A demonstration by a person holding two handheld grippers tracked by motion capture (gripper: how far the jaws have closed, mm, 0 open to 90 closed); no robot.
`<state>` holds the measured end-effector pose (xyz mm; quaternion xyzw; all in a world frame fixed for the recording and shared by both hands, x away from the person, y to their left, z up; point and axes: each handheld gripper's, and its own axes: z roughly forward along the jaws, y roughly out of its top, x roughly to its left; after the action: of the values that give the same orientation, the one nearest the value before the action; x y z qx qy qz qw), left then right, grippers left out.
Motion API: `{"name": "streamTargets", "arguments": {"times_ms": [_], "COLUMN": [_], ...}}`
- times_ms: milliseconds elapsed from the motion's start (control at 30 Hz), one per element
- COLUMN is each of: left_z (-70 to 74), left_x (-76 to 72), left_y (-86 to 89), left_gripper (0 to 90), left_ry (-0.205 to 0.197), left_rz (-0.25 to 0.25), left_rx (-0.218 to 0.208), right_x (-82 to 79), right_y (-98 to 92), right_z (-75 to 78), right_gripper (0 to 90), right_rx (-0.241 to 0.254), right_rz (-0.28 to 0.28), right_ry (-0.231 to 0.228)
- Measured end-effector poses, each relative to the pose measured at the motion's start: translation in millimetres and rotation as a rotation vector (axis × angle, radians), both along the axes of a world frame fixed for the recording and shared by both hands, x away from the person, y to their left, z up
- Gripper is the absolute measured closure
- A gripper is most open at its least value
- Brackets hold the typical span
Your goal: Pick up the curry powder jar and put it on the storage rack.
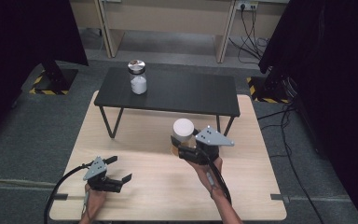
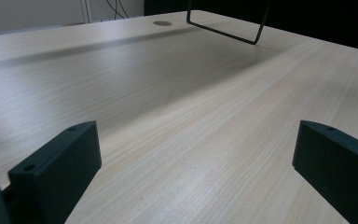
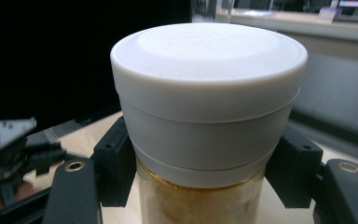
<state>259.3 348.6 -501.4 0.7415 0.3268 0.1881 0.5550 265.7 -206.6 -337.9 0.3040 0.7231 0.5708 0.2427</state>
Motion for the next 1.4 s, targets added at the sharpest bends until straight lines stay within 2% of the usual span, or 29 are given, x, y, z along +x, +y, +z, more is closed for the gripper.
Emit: {"name": "streamTargets", "arguments": {"times_ms": [33, 67, 100, 133, 167, 200, 233, 267, 300, 367, 467, 500, 533, 567, 867, 900, 933, 1100, 1133, 1400], "left_z": [0.0, 0.0, 0.0, -0.3, -0.3, -0.4, -0.4, -0.2, -0.2, -0.2, -0.5, -0.5, -0.5, -0.6, -0.7, -0.7, -0.8, -0.9, -0.9, -1.0], "left_x": [0.0, 0.2, 0.2, 0.1, 0.1, 0.1, 0.1, 0.2, 0.2, 0.4, 0.3, 0.3, 0.4, 0.4, 1.1, 1.1, 1.1, 1.0, 0.8, 0.5], "left_y": [0.0, 0.1, 0.1, 0.0, 0.0, 0.0, 0.0, 0.2, 0.2, 0.2, 0.4, 0.4, 0.6, 0.6, 1.0, 1.0, 1.1, 1.0, 0.9, 0.8], "left_gripper": [0.2, 0.2, 0.2, 0.2, 0.2, 0.2, 0.2, 0.3, 0.2, 0.3, 0.3, 0.4, 0.4, 0.3, 0.5, 0.5, 0.5, 0.5, 0.4, 0.4], "left_ry": [0.000, 0.001, 0.001, 0.001, 0.001, 0.001, 0.001, 0.001, 0.001, 0.002, 0.000, 0.000, 0.001, 0.001, 0.001, 0.001, -0.001, -0.001, -0.002, -0.003], "left_rz": [0.000, 0.000, 0.000, 0.000, 0.000, 0.000, 0.000, -0.001, -0.001, -0.001, -0.002, -0.002, -0.002, -0.002, -0.003, -0.003, -0.004, -0.003, -0.002, -0.002], "left_rx": [0.000, -0.001, -0.001, -0.004, -0.004, -0.004, -0.004, -0.004, -0.004, -0.004, -0.005, -0.005, -0.006, -0.007, -0.007, -0.007, -0.007, -0.007, -0.007, -0.007], "right_x": [0.0, 7.7, 7.7, 15.3, 15.3, 26.0, 26.0, 35.5, 35.5, 50.4, 63.6, 63.6, 75.6, 80.8, 126.4, 126.4, 133.7, 145.5, 152.0, 161.8], "right_y": [0.0, 5.1, 5.1, 9.1, 9.1, 14.4, 14.4, 19.1, 19.1, 25.9, 32.0, 32.0, 35.6, 37.2, 43.6, 43.6, 44.5, 48.7, 48.3, 47.3], "right_z": [0.0, 17.0, 17.0, 29.9, 29.9, 45.0, 45.0, 57.1, 57.1, 72.4, 83.1, 83.1, 90.5, 93.1, 103.5, 103.5, 103.6, 103.8, 103.1, 95.3], "right_gripper": [34.7, 34.7, 34.7, 34.7, 34.7, 34.7, 34.7, 34.7, 34.7, 34.7, 34.7, 34.7, 34.7, 34.7, 34.8, 34.8, 34.7, 34.7, 34.8, 34.7], "right_rx": [0.000, -0.004, -0.004, -0.006, -0.006, 0.003, 0.003, 0.006, 0.006, 0.010, 0.011, 0.011, 0.006, 0.003, 0.007, 0.007, 0.007, -0.027, -0.029, -0.022], "right_rz": [0.000, 0.012, 0.012, 0.020, 0.020, 0.023, 0.023, 0.021, 0.021, 0.004, -0.028, -0.028, -0.056, -0.071, -0.203, -0.203, -0.232, -0.287, -0.306, -0.337], "right_ry": [0.000, -0.006, -0.006, -0.009, -0.009, -0.008, -0.008, -0.009, -0.009, -0.012, -0.014, -0.014, -0.007, -0.003, 0.046, 0.046, 0.055, 0.064, 0.081, 0.116]}}
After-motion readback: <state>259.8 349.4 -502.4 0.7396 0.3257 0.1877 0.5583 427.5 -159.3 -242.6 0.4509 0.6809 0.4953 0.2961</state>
